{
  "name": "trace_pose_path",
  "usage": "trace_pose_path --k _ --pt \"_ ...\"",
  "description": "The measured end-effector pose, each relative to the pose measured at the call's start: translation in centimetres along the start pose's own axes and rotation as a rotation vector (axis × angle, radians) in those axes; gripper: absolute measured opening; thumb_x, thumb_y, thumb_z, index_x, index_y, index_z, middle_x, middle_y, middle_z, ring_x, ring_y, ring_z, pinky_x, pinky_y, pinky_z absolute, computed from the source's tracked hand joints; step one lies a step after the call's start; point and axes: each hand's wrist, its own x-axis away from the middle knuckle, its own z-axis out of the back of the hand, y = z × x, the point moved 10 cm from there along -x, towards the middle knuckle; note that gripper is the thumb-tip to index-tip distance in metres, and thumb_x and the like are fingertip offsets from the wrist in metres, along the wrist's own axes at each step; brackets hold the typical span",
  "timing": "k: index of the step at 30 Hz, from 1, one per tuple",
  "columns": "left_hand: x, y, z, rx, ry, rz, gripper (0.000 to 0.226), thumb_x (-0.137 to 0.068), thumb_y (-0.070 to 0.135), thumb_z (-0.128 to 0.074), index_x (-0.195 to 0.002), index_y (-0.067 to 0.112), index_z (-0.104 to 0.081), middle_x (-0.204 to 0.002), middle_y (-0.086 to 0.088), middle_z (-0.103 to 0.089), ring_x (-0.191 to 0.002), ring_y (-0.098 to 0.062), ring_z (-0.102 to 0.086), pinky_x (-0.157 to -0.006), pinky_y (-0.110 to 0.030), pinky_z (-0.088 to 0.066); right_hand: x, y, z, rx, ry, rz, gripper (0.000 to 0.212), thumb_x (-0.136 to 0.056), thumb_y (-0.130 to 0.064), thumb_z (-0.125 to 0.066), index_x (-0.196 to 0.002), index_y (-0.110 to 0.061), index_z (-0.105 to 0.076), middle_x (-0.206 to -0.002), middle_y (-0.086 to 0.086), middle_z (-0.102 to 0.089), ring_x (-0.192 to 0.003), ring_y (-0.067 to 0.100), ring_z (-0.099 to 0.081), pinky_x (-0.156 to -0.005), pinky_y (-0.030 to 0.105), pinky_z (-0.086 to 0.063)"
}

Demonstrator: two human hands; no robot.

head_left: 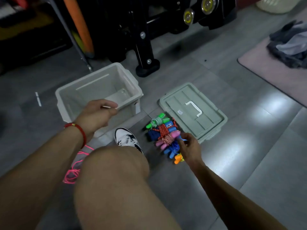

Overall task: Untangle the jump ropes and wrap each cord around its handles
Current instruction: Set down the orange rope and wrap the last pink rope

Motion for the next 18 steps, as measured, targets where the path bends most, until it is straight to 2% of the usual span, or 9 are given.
trace_pose_path --k 2,4,7,8,10,12,14,16,18 --pt "1.7 -1.9 2.5 0.093 0.048 0.036 0.019 -0.091 0.011 -0.065 -0.107 0.019 -0.071 -0.096 -0.006 -0.065 -0.09 -0.018 -0.06 -0.084 -0.04 -0.055 1.0 -5.4 -2.0 0.07 -0.136 0.155 0.017 -0.098 -0.014 -0.057 -0.115 -0.01 -0.059 -0.083 0.001 -0.072 -0.059 -0.004 -0.065 -0.058 0.021 -0.057" --pt "3.6 -3.8 5.7 0.099 0.108 0.019 0.019 -0.09 0.008 -0.066 -0.105 0.019 -0.07 -0.095 -0.007 -0.067 -0.084 -0.016 -0.061 -0.074 -0.032 -0.054 1.6 -10.2 -4.6 0.145 -0.284 0.257 0.018 -0.099 -0.015 -0.056 -0.116 -0.015 -0.054 -0.083 -0.003 -0.069 -0.058 -0.003 -0.067 -0.054 0.019 -0.056" --pt "6.1 -7.9 11.5 -0.049 0.188 -0.026 0.025 -0.087 0.001 -0.067 -0.104 0.018 -0.07 -0.09 -0.005 -0.07 -0.07 -0.003 -0.058 -0.065 -0.02 -0.047 2.2 -18.8 -9.6 0.39 -0.376 0.582 0.025 -0.092 -0.02 -0.066 -0.116 -0.016 -0.065 -0.098 0.0 -0.07 -0.084 0.016 -0.071 -0.079 0.034 -0.058" --pt "6.9 -9.9 13.6 -0.12 0.202 -0.028 0.026 -0.085 0.0 -0.068 -0.103 0.019 -0.07 -0.088 -0.003 -0.07 -0.066 0.002 -0.059 -0.065 -0.014 -0.046 3.1 -21.7 -12.0 0.465 -0.441 0.673 0.021 -0.091 -0.019 -0.067 -0.112 -0.015 -0.068 -0.097 -0.001 -0.07 -0.087 0.019 -0.07 -0.083 0.033 -0.056" --pt "8.7 -14.6 17.4 -0.229 0.207 0.013 0.024 -0.083 -0.003 -0.069 -0.1 0.014 -0.071 -0.085 -0.002 -0.07 -0.063 0.009 -0.059 -0.065 -0.003 -0.042 5.2 -26.1 -17.2 0.644 -0.602 0.772 0.015 -0.092 -0.018 -0.066 -0.106 -0.016 -0.07 -0.091 -0.004 -0.07 -0.087 0.018 -0.07 -0.078 0.023 -0.052" --pt "10.3 -19.4 20.2 -0.361 0.175 0.083 0.019 -0.085 -0.001 -0.069 -0.101 0.009 -0.071 -0.099 -0.009 -0.071 -0.079 -0.001 -0.064 -0.072 -0.005 -0.042 8.2 -27.8 -22.2 0.902 -0.837 0.805 0.016 -0.094 -0.021 -0.061 -0.108 -0.019 -0.069 -0.09 -0.006 -0.07 -0.082 0.017 -0.07 -0.068 0.018 -0.05" --pt "12.0 -24.1 21.5 -0.49 0.042 0.241 0.016 -0.088 0.014 -0.071 -0.104 0.016 -0.07 -0.115 -0.008 -0.065 -0.094 -0.021 -0.065 -0.082 -0.023 -0.05 11.1 -27.3 -26.5 1.286 -0.999 0.92 0.021 -0.093 -0.028 -0.061 -0.112 -0.021 -0.068 -0.097 -0.008 -0.067 -0.084 0.014 -0.063 -0.075 0.022 -0.049" --pt "13.4 -27.2 21.5 -0.576 -0.115 0.361 0.014 -0.089 0.03 -0.07 -0.101 0.03 -0.064 -0.119 -0.002 -0.06 -0.094 -0.021 -0.064 -0.083 -0.035 -0.057 13.7 -24.9 -30.1 1.622 -1.097 1.02 0.024 -0.092 -0.033 -0.062 -0.112 -0.022 -0.069 -0.097 -0.007 -0.063 -0.089 0.015 -0.056 -0.082 0.024 -0.044" --pt "13.6 -27.9 20.9 -0.622 -0.146 0.322 0.015 -0.09 0.034 -0.066 -0.104 0.033 -0.061 -0.125 0.0 -0.061 -0.107 -0.019 -0.061 -0.096 -0.032 -0.049 17.0 -21.0 -34.3 1.741 -1.239 1.032 0.025 -0.094 -0.029 -0.059 -0.114 -0.018 -0.068 -0.1 -0.002 -0.063 -0.092 0.02 -0.057 -0.081 0.025 -0.044"
